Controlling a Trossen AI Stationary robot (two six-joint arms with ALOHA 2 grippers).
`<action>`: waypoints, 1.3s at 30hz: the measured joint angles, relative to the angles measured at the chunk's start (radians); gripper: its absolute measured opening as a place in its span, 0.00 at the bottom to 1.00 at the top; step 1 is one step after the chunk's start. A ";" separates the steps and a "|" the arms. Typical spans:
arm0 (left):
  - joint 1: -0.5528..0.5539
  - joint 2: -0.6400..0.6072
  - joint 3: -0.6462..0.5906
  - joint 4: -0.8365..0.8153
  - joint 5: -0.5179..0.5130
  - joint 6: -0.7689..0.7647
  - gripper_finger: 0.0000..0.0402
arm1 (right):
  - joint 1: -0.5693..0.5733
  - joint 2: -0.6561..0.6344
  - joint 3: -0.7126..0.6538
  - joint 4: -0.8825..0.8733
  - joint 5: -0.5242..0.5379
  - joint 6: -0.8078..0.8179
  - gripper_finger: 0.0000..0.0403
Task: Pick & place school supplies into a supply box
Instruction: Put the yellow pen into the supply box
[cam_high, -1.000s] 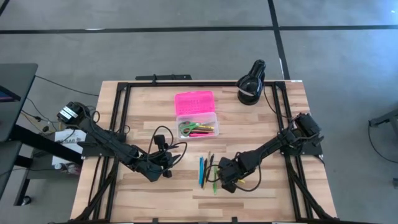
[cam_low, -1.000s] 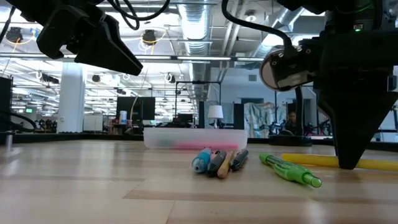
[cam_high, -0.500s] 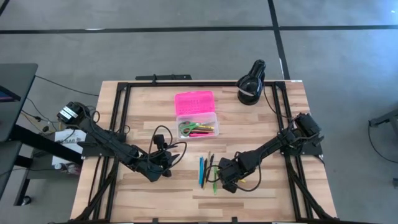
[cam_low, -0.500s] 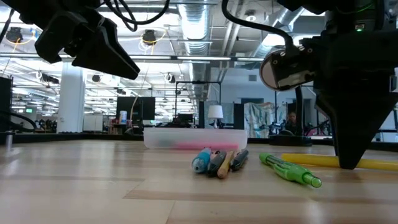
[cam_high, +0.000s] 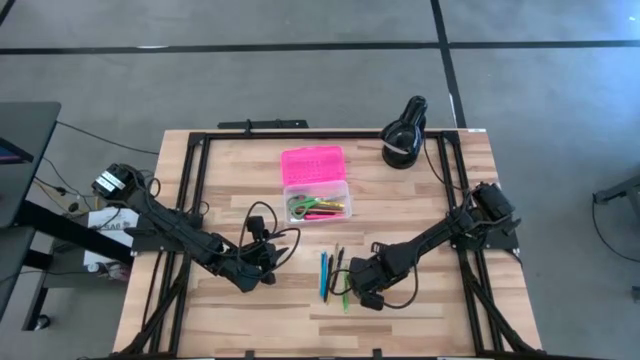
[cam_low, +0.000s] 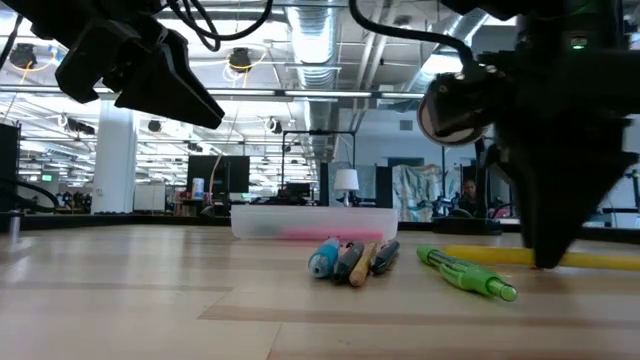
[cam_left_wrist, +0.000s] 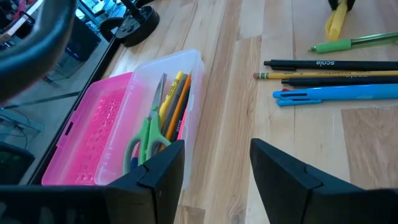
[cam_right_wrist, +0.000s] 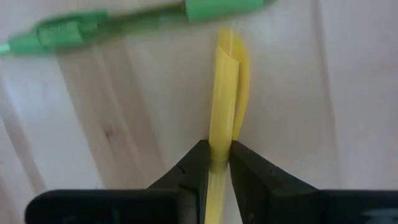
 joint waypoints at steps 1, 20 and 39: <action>0.000 0.000 0.000 0.000 0.000 0.000 0.45 | -0.001 0.000 0.004 0.003 0.002 -0.016 0.14; 0.000 0.000 0.000 -0.045 -0.002 -0.034 0.45 | -0.046 -0.004 0.010 -0.118 -0.004 -0.080 0.14; -0.008 0.000 0.000 -0.067 -0.001 -0.041 0.45 | -0.298 -0.006 0.269 -0.191 0.354 -0.420 0.14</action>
